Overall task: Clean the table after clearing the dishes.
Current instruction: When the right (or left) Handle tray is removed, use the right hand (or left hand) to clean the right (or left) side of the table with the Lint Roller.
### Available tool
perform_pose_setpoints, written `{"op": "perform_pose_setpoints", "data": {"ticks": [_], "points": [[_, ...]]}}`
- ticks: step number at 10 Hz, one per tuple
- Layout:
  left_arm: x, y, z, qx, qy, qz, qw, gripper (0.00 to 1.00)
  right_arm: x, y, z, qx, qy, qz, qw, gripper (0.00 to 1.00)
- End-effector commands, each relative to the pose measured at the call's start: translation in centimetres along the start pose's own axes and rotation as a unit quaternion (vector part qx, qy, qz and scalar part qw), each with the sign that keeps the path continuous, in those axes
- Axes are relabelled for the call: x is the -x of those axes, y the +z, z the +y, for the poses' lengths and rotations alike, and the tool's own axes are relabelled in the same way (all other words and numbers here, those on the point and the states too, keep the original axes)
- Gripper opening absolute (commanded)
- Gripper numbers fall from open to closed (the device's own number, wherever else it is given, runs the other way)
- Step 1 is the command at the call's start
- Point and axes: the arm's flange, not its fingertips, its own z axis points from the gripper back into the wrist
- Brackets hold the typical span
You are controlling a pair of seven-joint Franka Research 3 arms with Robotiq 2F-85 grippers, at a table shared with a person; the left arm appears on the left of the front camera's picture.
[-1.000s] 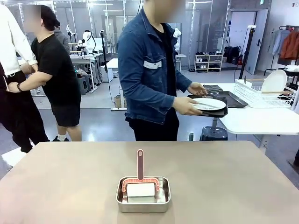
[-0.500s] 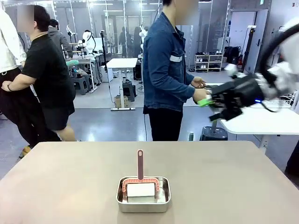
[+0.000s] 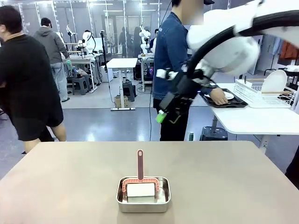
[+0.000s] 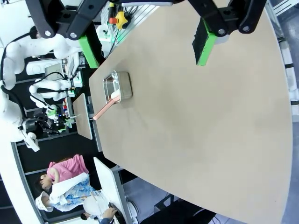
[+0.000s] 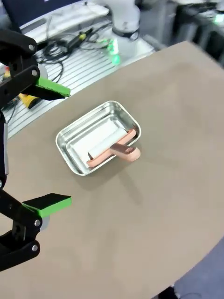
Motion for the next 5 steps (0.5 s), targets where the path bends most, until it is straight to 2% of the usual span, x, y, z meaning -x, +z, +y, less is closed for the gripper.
{"op": "perform_pose_setpoints", "data": {"ticks": [1, 2, 5], "points": [[0.3, 0.4, -0.3, 0.0, -0.003, 0.008, 1.0, 1.0, -4.5, -1.9, 0.6, -0.004, 0.074, 0.053, 0.996, 1.0], [0.3, 0.4, -0.3, 0.0, -0.003, 0.008, 1.0, 1.0, -6.3, -3.5, 1.5, -0.01, 0.11, 0.084, 0.99, 1.0], [0.3, 0.4, -0.3, 0.0, -0.003, 0.008, 1.0, 1.0, -9.4, -8.1, 3.1, 0.014, 0.22, 0.199, 0.955, 1.0]]}}
